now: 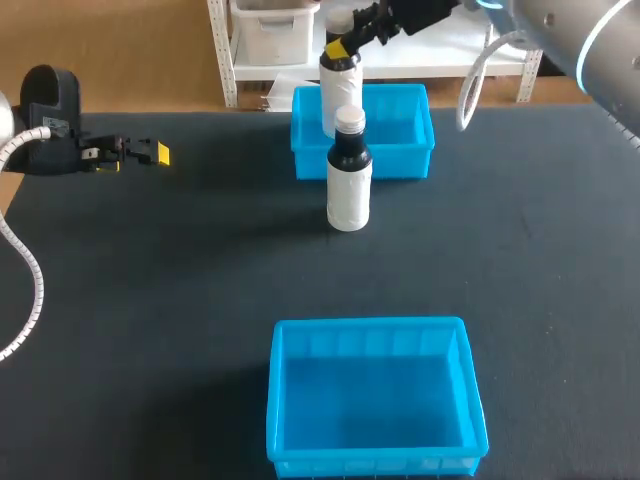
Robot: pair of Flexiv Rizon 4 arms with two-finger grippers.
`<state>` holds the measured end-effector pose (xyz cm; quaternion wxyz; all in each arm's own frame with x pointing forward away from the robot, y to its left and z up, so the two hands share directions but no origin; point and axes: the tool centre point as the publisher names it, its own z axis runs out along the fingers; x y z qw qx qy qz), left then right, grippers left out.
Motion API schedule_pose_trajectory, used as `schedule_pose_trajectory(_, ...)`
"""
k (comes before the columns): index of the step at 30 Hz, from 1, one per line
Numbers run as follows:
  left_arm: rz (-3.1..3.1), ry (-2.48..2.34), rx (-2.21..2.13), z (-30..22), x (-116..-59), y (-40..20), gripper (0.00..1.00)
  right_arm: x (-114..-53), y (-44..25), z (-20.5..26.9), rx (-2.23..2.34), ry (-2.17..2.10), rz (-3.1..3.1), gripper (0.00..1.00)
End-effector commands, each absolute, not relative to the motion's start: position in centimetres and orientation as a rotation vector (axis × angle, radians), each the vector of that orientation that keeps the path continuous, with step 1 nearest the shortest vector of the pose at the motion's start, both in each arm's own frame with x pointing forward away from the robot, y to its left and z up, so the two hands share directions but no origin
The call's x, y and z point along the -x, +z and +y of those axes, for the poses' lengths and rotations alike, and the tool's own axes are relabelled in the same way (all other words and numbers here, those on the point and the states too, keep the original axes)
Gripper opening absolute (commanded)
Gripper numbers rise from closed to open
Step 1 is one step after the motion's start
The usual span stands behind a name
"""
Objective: Pick up the bottle, and place it in the far bin if it is heavy, or in the near bin if it is light.
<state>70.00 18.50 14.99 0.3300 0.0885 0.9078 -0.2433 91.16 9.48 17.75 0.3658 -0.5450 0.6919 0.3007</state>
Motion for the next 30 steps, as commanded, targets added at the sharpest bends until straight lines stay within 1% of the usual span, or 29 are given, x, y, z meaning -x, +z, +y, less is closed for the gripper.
schedule_pose_trajectory(1,2.374,-0.636,-0.231,18.5,-70.0,15.0,1.0,-94.5,17.3,10.2,1.49,0.912,1.76,0.14)
schedule_pose_trajectory(23,2.374,-0.636,-0.231,18.5,-70.0,15.0,1.0,-95.8,13.7,11.6,1.472,0.98,1.762,0.13)
schedule_pose_trajectory(27,2.374,-0.636,-0.231,18.5,-70.0,15.0,1.0,-95.8,13.3,11.7,1.47,0.986,1.762,0.15)
schedule_pose_trajectory(29,2.374,-0.636,-0.231,18.5,-70.0,15.0,1.0,-95.8,13.1,11.6,1.469,0.988,1.763,0.18)
schedule_pose_trajectory(30,2.374,-0.636,-0.231,18.5,-70.0,15.0,1.0,-95.8,13.0,11.6,1.469,0.989,1.764,0.22)
